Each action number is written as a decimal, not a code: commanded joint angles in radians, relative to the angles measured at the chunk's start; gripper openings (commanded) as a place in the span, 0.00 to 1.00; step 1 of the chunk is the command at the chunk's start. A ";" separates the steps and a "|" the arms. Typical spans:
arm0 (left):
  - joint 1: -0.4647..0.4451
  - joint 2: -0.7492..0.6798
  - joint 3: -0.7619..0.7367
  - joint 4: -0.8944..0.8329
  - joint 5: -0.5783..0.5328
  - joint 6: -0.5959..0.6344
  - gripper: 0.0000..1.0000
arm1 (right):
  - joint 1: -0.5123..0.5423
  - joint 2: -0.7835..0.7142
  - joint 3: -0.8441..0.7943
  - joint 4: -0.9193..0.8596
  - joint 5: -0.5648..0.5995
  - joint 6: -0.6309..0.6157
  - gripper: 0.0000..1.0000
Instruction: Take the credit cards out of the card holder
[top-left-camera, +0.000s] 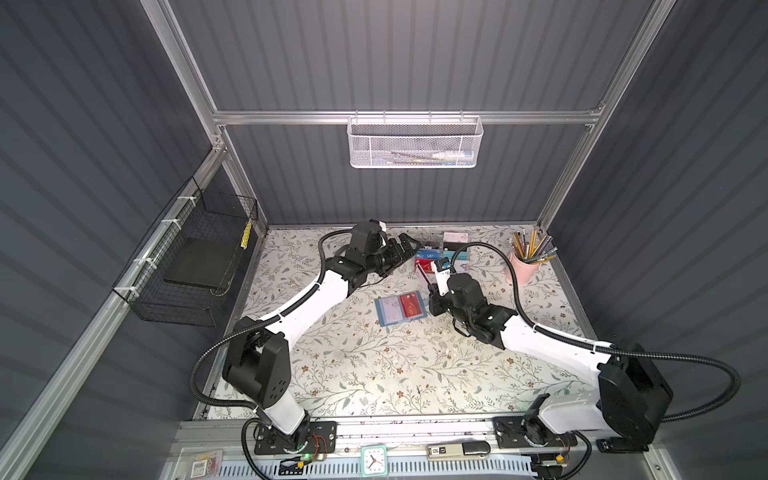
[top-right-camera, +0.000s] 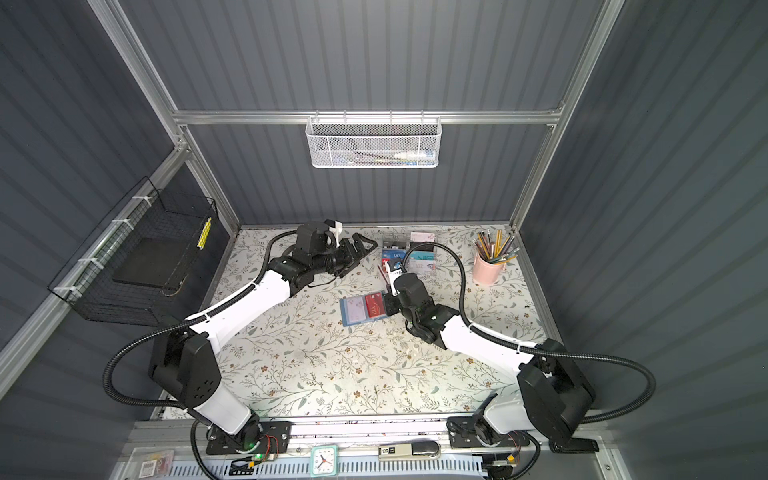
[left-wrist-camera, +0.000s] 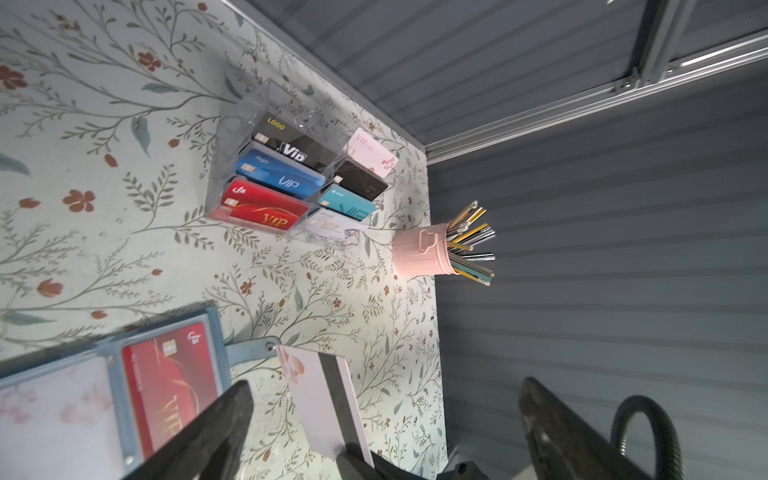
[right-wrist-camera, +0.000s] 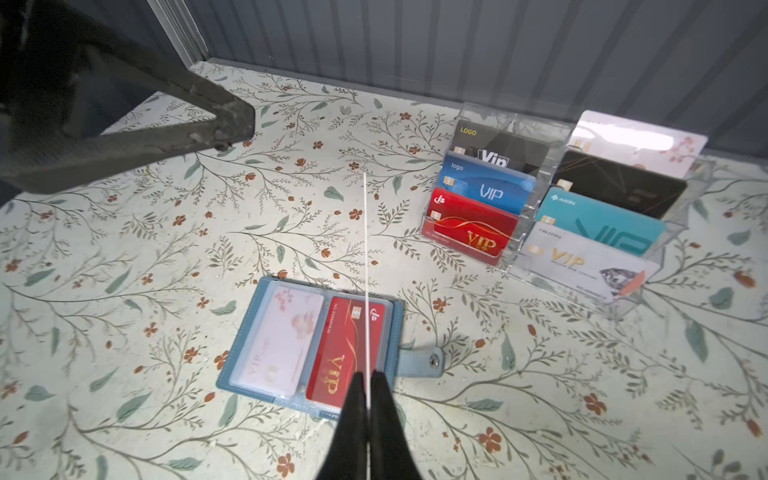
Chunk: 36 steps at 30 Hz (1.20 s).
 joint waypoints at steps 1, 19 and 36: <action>0.008 0.024 0.029 -0.153 0.017 0.035 1.00 | 0.023 -0.001 -0.045 0.079 0.161 -0.089 0.00; 0.001 0.168 0.173 -0.211 0.172 -0.019 0.80 | 0.080 -0.006 -0.120 0.248 0.269 -0.179 0.00; -0.017 0.279 0.282 -0.257 0.179 0.007 0.49 | 0.131 0.074 -0.113 0.329 0.391 -0.279 0.00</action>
